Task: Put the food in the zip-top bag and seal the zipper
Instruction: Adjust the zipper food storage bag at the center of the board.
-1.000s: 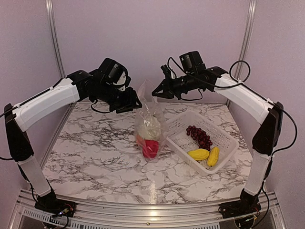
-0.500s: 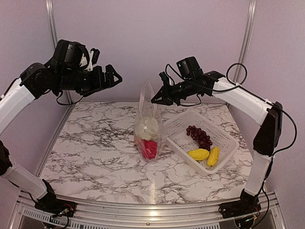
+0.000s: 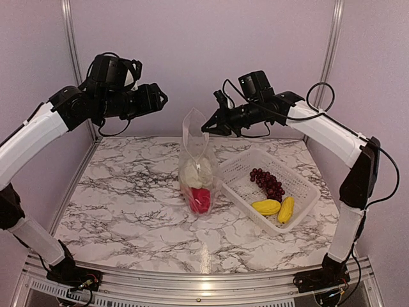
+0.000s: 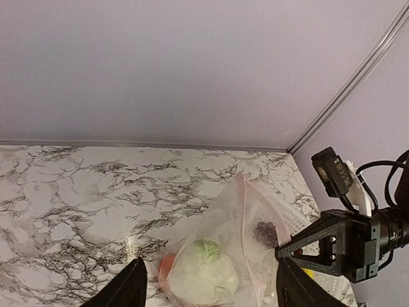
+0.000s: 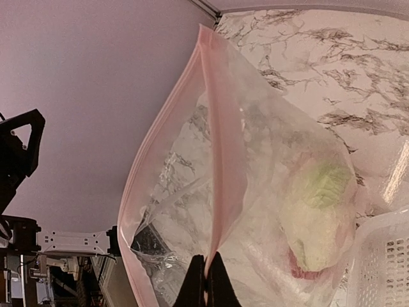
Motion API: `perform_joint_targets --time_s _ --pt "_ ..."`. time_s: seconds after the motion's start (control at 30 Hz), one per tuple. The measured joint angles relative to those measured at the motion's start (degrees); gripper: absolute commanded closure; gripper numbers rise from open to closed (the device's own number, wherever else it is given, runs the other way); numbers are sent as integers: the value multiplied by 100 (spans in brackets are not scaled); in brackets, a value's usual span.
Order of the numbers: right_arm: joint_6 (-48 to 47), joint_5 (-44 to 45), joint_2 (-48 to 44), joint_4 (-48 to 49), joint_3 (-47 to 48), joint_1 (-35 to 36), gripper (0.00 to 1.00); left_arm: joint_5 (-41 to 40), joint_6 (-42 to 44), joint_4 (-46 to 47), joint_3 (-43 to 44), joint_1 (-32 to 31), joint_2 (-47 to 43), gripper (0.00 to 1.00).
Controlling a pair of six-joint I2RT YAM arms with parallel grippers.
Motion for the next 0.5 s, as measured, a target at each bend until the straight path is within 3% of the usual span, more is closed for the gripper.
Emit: perform_joint_targets --time_s 0.13,0.33,0.5 --pt "17 -22 0 0 28 0 100 535 -315 -72 898 -221 796 43" --pt "11 -33 0 -50 199 0 100 846 -925 -737 1226 -595 1316 61" --pt "-9 -33 0 -101 208 0 100 826 -1257 -1355 1290 -636 1585 64"
